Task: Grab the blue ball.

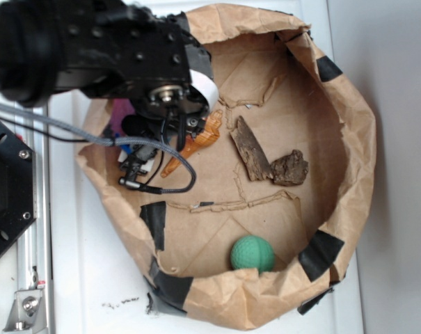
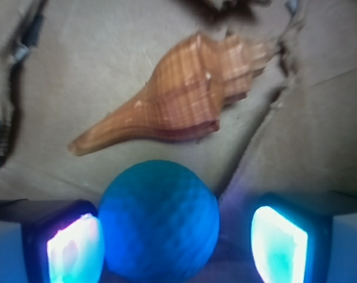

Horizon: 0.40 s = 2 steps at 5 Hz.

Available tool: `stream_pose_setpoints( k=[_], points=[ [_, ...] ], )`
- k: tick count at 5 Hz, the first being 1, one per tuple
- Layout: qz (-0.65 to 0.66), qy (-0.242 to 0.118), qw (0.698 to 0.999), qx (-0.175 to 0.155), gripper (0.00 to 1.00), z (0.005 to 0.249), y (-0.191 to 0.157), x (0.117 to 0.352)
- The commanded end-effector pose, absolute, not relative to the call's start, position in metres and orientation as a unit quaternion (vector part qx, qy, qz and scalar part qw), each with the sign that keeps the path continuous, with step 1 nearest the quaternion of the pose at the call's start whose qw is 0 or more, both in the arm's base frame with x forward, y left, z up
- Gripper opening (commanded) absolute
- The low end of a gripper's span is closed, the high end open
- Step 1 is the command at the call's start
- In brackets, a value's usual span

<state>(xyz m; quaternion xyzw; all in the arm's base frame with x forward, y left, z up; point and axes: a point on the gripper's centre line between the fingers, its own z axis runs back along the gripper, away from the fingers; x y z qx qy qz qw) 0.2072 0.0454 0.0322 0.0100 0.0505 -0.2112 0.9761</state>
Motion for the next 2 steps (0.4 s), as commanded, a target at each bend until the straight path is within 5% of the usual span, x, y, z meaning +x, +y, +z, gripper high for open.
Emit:
stream_pose_setpoints(
  k=[1,2],
  points=[
    [-0.200,0.050,0.978,0.019,1.00,0.010,0.038,0.185],
    [-0.187,0.044,0.981,0.005,1.00,0.009,0.038,0.199]
  ],
)
